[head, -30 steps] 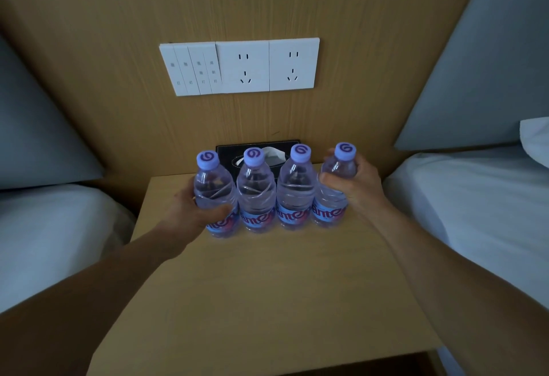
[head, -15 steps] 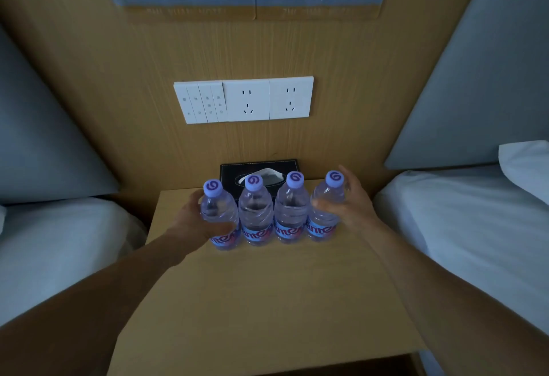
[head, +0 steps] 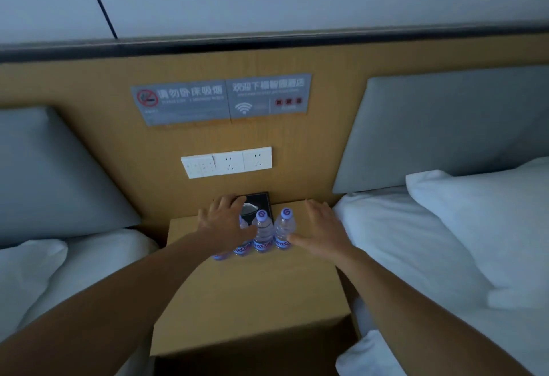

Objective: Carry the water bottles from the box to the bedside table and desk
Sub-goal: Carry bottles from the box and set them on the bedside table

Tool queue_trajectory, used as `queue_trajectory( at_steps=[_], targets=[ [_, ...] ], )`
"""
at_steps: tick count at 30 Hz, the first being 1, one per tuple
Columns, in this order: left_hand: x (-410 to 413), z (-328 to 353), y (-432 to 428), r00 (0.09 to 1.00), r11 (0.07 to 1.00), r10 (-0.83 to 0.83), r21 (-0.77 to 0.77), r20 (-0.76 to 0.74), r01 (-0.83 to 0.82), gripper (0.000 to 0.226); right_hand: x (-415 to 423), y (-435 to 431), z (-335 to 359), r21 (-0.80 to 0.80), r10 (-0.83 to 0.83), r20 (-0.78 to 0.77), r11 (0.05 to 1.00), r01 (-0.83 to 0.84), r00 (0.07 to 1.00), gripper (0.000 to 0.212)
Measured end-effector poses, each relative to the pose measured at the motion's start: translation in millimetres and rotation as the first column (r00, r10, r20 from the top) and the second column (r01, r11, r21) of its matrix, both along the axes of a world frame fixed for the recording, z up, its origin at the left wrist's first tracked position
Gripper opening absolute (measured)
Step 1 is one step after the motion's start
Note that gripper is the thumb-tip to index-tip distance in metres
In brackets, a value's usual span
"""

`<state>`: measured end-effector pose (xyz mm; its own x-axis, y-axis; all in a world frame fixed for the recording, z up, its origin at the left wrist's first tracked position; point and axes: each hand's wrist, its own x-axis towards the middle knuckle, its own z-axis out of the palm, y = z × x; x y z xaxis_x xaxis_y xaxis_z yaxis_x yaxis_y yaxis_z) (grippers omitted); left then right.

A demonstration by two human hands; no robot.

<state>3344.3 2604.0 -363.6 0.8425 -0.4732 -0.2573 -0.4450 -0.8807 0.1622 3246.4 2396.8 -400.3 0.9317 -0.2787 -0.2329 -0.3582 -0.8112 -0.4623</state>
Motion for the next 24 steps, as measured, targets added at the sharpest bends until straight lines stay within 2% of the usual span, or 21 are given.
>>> queue_trajectory(
  at_steps=[5, 9, 13, 19, 24],
  targets=[
    [-31, 49, -28, 0.988, 0.989, -0.15, 0.007, 0.02, 0.15, 0.074, -44, 1, 65, -0.108, -0.041, -0.015, 0.993, 0.039, 0.999, 0.093],
    [-63, 73, -43, 0.965, 0.965, -0.259, -0.025, 0.032, 0.26, 0.069, -88, 6, 100, -0.122, -0.155, 0.015, 0.98, 0.156, 0.988, 0.091],
    [-98, 86, -52, 0.914, 0.913, -0.405, -0.046, 0.021, 0.406, 0.074, -140, 21, 117, -0.176, -0.284, -0.037, 0.946, 0.274, 0.958, 0.088],
    [-166, 107, -85, 0.745, 0.744, -0.666, -0.033, 0.041, 0.667, 0.077, -251, 43, 131, -0.177, -0.539, -0.05, 0.833, 0.524, 0.841, 0.087],
    [-271, 120, -126, 0.545, 0.544, -0.838, -0.026, 0.04, 0.839, 0.08, -378, 55, 146, -0.192, -0.748, -0.042, 0.657, 0.729, 0.662, 0.09]
  ],
)
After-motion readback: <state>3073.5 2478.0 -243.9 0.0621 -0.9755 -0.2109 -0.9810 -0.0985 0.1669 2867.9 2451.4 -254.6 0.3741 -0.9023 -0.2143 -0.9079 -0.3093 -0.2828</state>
